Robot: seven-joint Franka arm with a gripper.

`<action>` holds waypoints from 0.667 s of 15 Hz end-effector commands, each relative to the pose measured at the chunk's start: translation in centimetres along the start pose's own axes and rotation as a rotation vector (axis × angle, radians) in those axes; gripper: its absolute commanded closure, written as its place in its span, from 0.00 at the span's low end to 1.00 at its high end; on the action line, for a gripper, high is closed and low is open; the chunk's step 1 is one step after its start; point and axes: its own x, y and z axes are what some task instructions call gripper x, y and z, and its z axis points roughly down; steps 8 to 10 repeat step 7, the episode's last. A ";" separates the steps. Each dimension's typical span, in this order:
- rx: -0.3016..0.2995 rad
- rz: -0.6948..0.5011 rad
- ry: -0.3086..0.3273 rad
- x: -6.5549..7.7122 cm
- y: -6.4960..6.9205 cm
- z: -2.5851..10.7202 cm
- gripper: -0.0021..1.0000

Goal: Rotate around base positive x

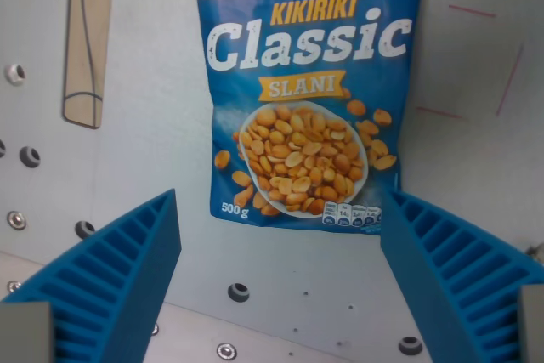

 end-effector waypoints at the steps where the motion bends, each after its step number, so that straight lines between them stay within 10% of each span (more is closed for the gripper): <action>1: 0.232 -0.023 0.056 -0.2 0.5 -0.2 0.00; 10: 0.310 -0.024 0.075 -0.2 0.5 -0.2 0.00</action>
